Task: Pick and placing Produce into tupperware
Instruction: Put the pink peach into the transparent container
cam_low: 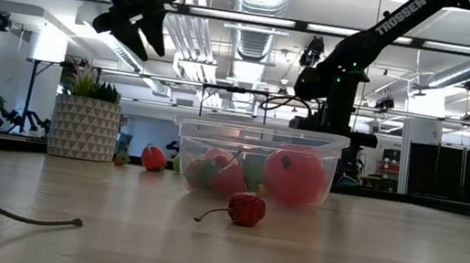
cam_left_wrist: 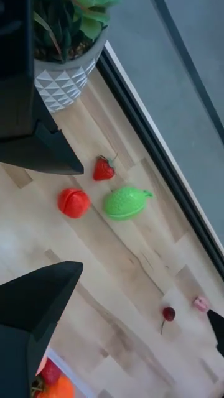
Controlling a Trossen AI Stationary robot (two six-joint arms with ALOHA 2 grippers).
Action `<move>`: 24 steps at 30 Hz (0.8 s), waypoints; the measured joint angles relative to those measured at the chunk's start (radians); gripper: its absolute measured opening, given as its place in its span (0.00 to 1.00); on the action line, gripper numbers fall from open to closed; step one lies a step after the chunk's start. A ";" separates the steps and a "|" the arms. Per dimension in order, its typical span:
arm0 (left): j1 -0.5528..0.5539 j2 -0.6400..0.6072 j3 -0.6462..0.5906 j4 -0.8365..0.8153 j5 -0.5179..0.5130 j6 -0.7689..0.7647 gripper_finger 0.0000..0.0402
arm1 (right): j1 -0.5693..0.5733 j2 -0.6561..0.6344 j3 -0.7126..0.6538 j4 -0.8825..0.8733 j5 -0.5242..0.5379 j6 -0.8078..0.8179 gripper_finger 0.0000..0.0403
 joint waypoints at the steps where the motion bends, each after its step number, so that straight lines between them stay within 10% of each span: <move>1: 0.001 -0.001 0.000 -0.001 0.000 0.000 0.56 | 0.001 0.006 0.000 0.002 0.000 -0.003 0.68; 24: 0.003 -0.002 0.000 -0.001 -0.003 0.033 0.56 | -0.018 0.057 -0.003 0.093 -0.018 0.038 0.65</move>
